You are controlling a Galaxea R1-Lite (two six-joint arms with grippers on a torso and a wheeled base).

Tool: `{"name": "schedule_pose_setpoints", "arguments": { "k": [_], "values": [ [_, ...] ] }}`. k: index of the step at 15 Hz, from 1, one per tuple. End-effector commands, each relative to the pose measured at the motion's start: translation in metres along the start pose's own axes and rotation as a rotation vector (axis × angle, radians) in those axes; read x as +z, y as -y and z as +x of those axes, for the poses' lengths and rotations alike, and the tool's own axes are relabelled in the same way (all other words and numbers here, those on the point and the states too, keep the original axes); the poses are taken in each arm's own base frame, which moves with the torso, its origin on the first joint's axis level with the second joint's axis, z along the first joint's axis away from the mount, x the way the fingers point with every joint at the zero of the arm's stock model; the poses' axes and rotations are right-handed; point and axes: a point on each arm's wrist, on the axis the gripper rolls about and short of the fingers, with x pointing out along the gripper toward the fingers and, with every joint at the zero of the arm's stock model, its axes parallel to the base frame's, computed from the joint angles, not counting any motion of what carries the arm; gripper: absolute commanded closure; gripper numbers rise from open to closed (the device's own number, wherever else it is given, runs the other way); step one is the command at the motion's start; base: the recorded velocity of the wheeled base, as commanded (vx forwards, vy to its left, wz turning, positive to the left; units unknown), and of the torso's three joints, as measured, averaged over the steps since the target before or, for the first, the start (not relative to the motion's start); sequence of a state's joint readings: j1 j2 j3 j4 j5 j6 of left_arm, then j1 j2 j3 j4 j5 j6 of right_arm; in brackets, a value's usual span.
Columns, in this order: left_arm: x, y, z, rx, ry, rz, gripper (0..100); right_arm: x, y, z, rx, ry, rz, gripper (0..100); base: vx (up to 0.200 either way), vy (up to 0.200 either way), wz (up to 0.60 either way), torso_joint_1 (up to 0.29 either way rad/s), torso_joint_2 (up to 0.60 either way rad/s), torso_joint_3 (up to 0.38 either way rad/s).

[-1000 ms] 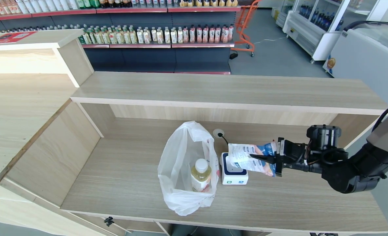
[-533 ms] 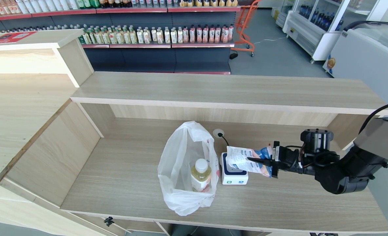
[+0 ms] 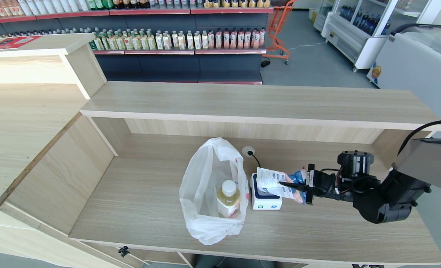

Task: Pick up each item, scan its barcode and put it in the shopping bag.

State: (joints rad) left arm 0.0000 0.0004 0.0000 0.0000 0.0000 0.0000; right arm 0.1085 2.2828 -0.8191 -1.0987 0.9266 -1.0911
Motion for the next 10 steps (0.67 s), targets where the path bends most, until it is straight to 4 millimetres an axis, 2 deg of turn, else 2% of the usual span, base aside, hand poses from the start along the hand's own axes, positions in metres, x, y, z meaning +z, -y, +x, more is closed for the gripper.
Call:
{"name": "schedule_pose_setpoints", "arguments": {
  "k": [1,5,7,8,10],
  "values": [
    [0.000,0.000,0.000,0.000,0.000,0.000,0,-0.004,-0.003,0.002,0.006,-0.003,0.008,100,0.000,0.000,0.00,0.000,0.00,0.000],
    [0.000,0.000,0.000,0.000,0.000,0.000,0,-0.005,-0.003,0.003,0.007,-0.003,0.010,100,0.000,0.000,0.00,0.000,0.00,0.000],
    [0.000,0.000,0.000,0.000,0.000,0.000,0,0.008,0.014,0.001,-0.024,0.020,-0.002,100,0.000,0.000,0.00,0.000,0.00,0.000],
    [0.000,0.000,0.000,0.000,0.000,0.000,0,0.033,0.027,-0.001,-0.043,0.057,0.059,100,0.000,0.000,0.00,0.000,0.00,0.000],
    [0.000,0.000,0.000,0.000,0.000,0.000,0,0.095,0.051,-0.007,-0.131,0.100,0.293,100,0.000,0.000,0.00,0.000,0.00,0.000]
  ]
}}
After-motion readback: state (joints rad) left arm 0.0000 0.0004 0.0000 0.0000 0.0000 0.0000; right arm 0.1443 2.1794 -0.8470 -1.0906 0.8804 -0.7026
